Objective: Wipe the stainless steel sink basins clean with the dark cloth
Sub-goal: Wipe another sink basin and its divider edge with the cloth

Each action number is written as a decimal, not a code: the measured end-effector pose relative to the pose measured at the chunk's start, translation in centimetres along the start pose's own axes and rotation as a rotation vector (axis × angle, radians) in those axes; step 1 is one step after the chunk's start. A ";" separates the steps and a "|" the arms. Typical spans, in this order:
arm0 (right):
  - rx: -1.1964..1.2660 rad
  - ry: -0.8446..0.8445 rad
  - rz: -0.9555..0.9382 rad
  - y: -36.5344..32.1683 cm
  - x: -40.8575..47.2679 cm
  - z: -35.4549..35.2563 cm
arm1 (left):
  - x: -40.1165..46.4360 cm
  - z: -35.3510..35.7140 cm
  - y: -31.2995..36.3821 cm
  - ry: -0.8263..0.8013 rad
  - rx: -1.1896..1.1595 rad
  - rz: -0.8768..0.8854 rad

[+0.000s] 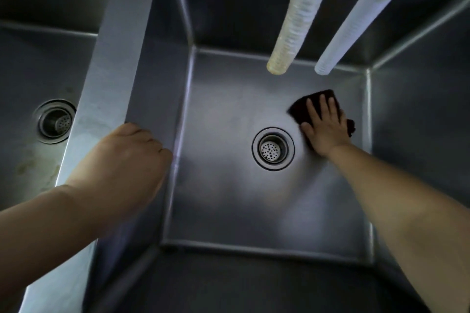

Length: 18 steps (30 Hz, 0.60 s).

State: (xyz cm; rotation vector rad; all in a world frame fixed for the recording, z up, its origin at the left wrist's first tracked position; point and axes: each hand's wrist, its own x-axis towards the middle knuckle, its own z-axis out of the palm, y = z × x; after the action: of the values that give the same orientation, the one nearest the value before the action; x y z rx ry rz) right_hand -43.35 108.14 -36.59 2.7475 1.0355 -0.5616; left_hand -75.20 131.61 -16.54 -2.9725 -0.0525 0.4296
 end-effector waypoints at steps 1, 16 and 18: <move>0.000 -0.020 0.022 1.3 -0.6 0.0 | 0.0 0.0 0.0 0.010 -0.008 0.009; -0.041 -0.463 0.098 0.1 -16.8 5.7 | -0.1 0.2 0.1 0.012 0.000 -0.025; -0.076 -0.463 -0.007 -1.7 -18.0 6.2 | -0.2 0.3 0.0 0.003 0.004 -0.015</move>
State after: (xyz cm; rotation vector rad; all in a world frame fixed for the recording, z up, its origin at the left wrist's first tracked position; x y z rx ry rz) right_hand -58.74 96.88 -35.18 2.3764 0.9257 -1.0689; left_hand -75.43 131.62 -16.80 -2.9671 -0.0738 0.4229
